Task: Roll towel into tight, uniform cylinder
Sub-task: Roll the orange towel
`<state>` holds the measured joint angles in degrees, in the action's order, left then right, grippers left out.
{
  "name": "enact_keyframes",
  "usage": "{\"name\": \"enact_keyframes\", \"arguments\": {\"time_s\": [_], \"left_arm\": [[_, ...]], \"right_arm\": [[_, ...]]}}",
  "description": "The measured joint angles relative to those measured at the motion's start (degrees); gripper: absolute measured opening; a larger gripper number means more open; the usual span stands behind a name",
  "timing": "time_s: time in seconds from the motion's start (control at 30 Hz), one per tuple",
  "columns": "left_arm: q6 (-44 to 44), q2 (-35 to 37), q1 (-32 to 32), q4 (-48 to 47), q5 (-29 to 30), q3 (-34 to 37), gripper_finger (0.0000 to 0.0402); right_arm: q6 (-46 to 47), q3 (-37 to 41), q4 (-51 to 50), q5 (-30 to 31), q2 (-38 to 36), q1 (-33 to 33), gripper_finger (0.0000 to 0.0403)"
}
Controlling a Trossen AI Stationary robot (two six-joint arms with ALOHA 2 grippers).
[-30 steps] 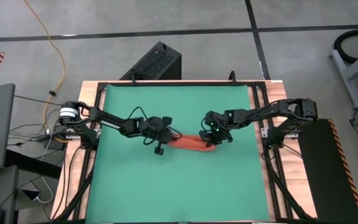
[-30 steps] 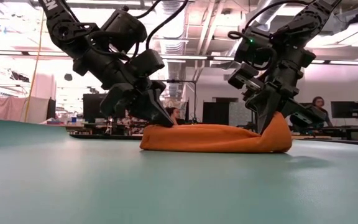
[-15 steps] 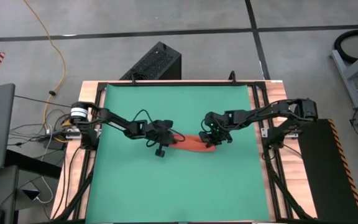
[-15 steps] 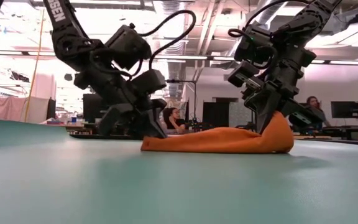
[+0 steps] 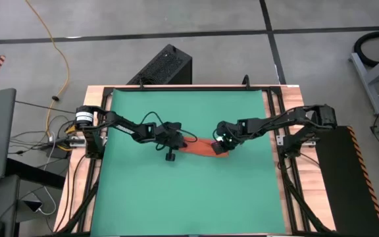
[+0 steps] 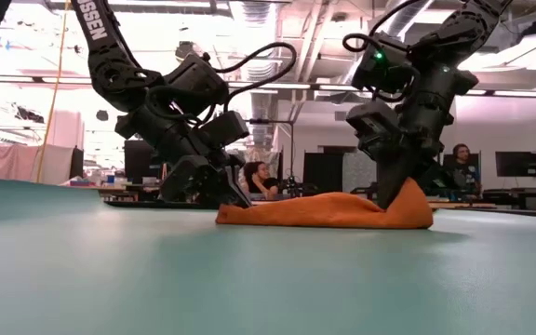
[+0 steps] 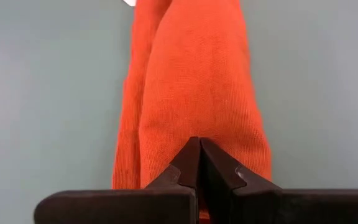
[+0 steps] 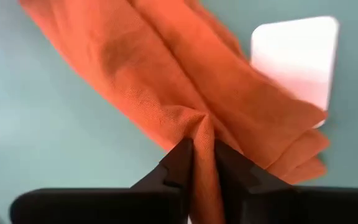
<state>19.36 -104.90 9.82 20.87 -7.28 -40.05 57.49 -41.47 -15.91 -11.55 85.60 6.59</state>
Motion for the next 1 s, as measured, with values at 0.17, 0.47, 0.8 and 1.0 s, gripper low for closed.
{"name": "enact_keyframes", "arguments": {"time_s": [0.17, 0.47, 0.8, 1.0], "left_arm": [[-0.6, 0.0, 1.1, -1.1, -2.0, 0.0, 0.0000], [-1.6, -0.1, 1.3, -1.2, -2.3, 0.0, 0.0000], [-4.8, -0.1, 2.0, -1.2, -4.5, 0.1, 0.0000], [-5.6, -0.2, 2.0, -1.2, -4.7, 0.2, 0.0000]], "right_arm": [[-1.0, 0.0, 0.0, 6.2, -0.1, -1.6, 0.0099], [-2.7, 0.0, -2.5, 12.2, -3.2, -3.3, 0.0113], [-8.3, 0.0, -4.1, 29.7, -14.4, -7.0, 0.0113], [-7.3, 2.0, -3.3, 32.8, -13.5, -11.7, 0.0113]]}}
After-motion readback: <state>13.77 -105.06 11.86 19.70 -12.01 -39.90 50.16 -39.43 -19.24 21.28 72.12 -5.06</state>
